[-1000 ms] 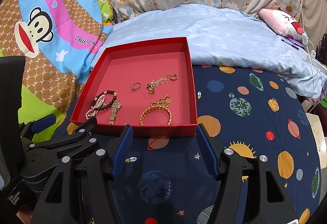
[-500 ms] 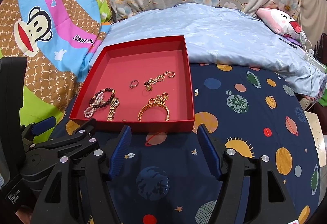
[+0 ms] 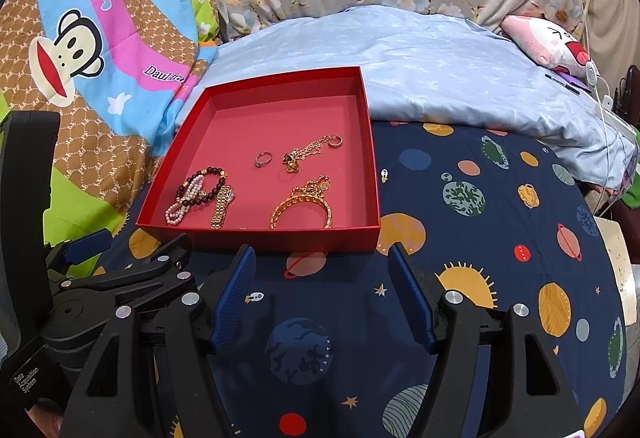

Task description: Organize jewelry

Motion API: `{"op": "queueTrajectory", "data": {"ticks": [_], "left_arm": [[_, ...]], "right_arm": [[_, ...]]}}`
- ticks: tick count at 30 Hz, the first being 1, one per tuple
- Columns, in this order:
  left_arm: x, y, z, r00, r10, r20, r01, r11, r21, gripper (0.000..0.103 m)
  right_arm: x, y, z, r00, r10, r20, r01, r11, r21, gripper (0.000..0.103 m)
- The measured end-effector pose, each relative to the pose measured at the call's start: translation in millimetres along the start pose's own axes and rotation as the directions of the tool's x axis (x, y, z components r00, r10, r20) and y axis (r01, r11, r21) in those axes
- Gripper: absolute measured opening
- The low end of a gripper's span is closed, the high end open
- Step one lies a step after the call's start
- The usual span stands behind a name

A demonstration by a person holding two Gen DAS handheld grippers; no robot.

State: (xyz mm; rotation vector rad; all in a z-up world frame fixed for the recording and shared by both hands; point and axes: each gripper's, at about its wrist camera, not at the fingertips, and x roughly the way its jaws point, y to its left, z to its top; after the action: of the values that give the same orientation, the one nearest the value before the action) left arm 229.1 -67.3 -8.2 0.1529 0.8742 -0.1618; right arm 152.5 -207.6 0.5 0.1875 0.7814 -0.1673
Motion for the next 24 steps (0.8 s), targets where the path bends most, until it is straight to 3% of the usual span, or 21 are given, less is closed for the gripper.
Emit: {"op": "queueTrajectory", "data": {"ticks": [24], "left_arm": [[1.2, 0.6, -2.6, 1.000, 0.006, -0.002, -0.006, 1.000, 0.010, 0.088]], "right_arm": [[1.3, -0.9, -1.6, 1.000, -0.015, -0.001, 0.015, 1.000, 0.005, 0.071]]}}
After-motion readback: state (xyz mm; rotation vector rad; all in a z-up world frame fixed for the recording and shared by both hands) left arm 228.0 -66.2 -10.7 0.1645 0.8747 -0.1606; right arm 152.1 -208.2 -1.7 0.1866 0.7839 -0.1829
